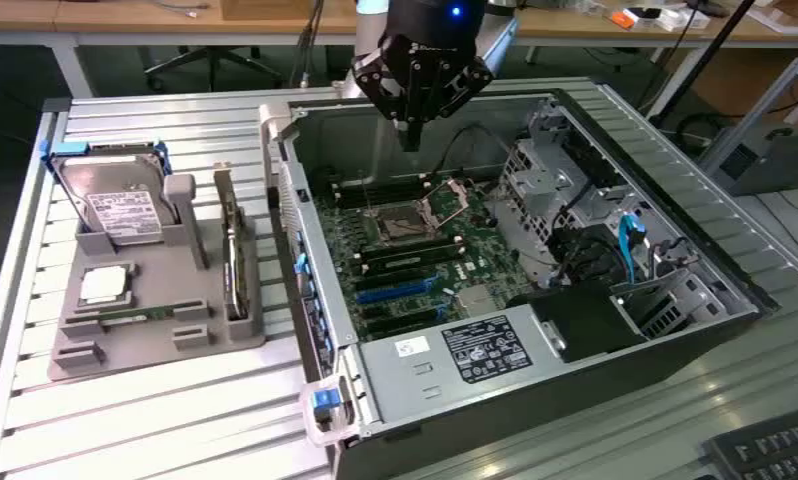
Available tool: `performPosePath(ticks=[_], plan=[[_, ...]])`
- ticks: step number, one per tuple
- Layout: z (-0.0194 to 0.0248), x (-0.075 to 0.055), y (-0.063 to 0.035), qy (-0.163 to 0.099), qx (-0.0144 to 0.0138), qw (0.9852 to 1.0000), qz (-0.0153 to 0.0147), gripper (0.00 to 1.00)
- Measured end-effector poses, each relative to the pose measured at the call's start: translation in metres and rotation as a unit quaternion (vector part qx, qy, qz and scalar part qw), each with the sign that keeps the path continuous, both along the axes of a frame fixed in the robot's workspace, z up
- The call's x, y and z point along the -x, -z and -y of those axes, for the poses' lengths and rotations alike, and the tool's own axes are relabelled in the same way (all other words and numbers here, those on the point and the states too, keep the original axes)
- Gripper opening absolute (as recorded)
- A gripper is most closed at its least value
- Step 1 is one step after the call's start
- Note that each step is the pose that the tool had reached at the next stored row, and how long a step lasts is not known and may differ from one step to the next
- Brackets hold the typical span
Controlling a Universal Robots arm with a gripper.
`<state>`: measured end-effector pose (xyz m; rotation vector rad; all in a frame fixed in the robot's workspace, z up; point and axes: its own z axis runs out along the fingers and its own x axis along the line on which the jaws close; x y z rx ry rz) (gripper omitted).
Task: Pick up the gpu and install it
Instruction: 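Reach for the gpu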
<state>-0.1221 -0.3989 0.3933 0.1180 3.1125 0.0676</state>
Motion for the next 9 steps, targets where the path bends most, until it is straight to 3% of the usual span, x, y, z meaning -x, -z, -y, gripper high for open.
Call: performPosePath(ticks=[9], plan=[[0.0000, 0.0094, 0.0000, 0.000, 0.0000, 1.0000, 0.0000, 0.11]])
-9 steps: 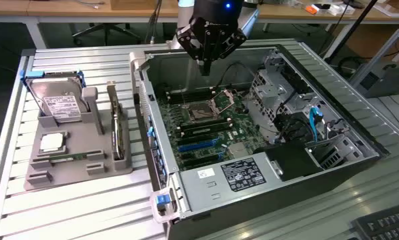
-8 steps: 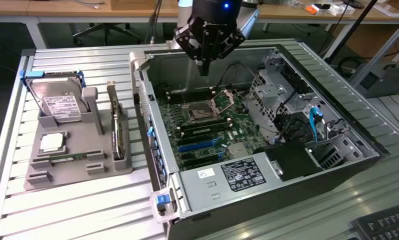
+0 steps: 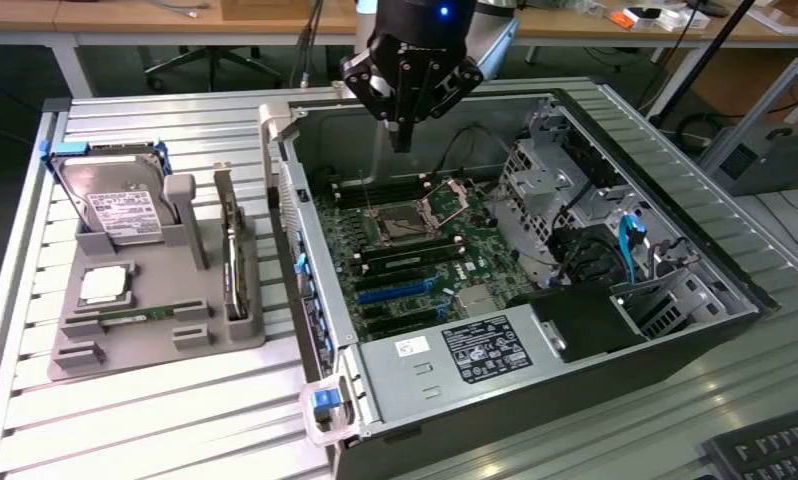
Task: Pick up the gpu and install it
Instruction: 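Reach for the gpu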
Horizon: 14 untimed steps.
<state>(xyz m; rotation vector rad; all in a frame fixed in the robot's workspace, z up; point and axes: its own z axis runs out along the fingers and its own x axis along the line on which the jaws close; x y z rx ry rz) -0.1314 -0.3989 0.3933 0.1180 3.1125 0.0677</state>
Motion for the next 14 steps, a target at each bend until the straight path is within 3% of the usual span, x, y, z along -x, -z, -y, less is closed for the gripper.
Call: performPosePath(ticks=[14], plan=[[0.0000, 0.0041, 0.0000, 0.000, 0.0000, 1.0000, 0.0000, 0.11]])
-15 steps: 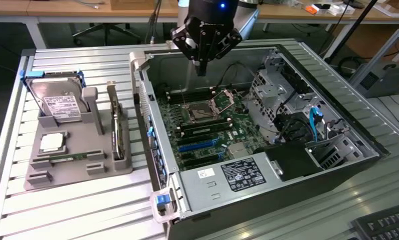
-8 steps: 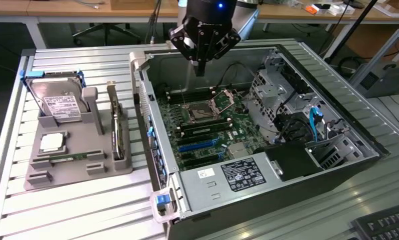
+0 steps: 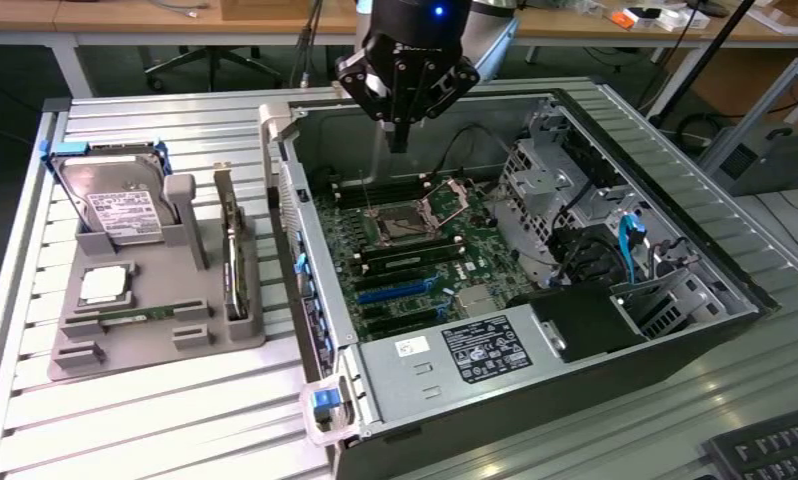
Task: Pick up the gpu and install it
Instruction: 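Reach for the gpu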
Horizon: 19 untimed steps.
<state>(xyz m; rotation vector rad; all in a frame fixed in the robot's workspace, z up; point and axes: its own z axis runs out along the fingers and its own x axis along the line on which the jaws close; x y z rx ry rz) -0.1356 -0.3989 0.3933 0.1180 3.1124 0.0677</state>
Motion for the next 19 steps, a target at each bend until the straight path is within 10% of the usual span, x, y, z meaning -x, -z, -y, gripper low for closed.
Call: performPosePath(ticks=[19], plan=[[0.0000, 0.0046, 0.0000, 0.000, 0.0000, 1.0000, 0.0000, 0.11]])
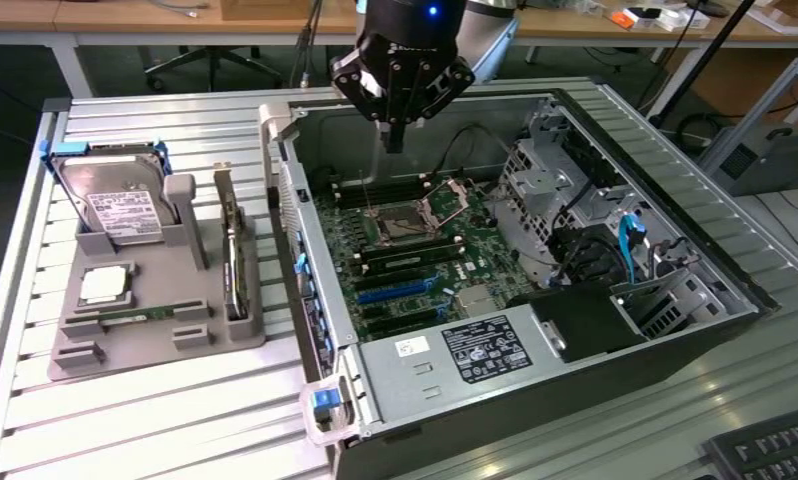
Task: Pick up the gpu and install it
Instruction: 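Reach for the gpu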
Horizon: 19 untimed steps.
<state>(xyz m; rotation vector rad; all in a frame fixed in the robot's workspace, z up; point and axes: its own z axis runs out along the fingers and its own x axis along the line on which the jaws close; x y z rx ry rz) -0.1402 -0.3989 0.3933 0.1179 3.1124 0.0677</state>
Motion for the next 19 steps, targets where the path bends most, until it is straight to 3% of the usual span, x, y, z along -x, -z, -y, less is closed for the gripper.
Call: performPosePath(ticks=[19], plan=[[0.0000, 0.0040, 0.0000, 0.000, 0.0000, 1.0000, 0.0000, 0.11]])
